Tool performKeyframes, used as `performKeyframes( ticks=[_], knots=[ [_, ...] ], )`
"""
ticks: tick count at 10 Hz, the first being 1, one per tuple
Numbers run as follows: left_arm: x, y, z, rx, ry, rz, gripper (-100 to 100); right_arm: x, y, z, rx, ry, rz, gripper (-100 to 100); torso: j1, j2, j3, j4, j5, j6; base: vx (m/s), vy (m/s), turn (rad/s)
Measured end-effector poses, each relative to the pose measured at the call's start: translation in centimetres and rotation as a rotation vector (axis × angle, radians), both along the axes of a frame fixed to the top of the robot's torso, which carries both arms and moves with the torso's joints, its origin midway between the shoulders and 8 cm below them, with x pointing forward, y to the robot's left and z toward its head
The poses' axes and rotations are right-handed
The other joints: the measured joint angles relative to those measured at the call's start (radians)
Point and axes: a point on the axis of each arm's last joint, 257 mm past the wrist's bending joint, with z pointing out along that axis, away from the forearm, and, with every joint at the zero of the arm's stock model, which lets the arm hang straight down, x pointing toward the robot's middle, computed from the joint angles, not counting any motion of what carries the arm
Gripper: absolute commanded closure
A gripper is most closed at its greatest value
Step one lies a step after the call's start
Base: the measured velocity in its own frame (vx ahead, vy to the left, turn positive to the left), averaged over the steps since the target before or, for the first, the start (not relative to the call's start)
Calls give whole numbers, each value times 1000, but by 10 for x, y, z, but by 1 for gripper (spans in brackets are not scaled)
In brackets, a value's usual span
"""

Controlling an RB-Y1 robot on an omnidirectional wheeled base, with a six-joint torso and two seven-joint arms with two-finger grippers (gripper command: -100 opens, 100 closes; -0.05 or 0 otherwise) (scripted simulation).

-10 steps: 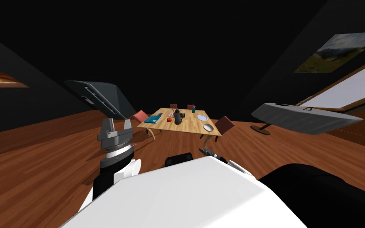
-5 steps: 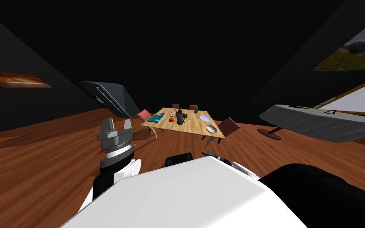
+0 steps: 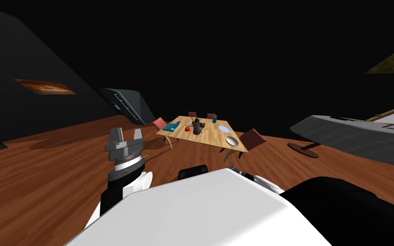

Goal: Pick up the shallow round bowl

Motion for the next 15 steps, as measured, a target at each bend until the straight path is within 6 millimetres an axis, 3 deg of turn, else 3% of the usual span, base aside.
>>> performKeyframes(
  ticks=[4,8,10,11,15],
  knots=[
    [0,0,0,0,0,0,0,-37,-60,-8,-131,96,40,-100,0,-1,-1,0,0,0,33,26,119],
    [0,0,0,0,0,0,0,-60,-118,-11,-256,172,68,-100,0,-1,0,0,0,0,42,28,148],
    [0,0,0,0,0,0,0,-73,-169,0,-363,230,94,-100,0,-4,-2,-1,0,0,80,27,121],
    [0,0,0,0,0,0,0,-80,-186,-1,-397,252,86,-100,0,-3,-2,-1,0,1,52,22,89],
    [0,0,0,0,0,0,0,-93,-254,33,-537,321,105,-100,0,-2,-1,0,0,0,47,16,85]
  ],
)
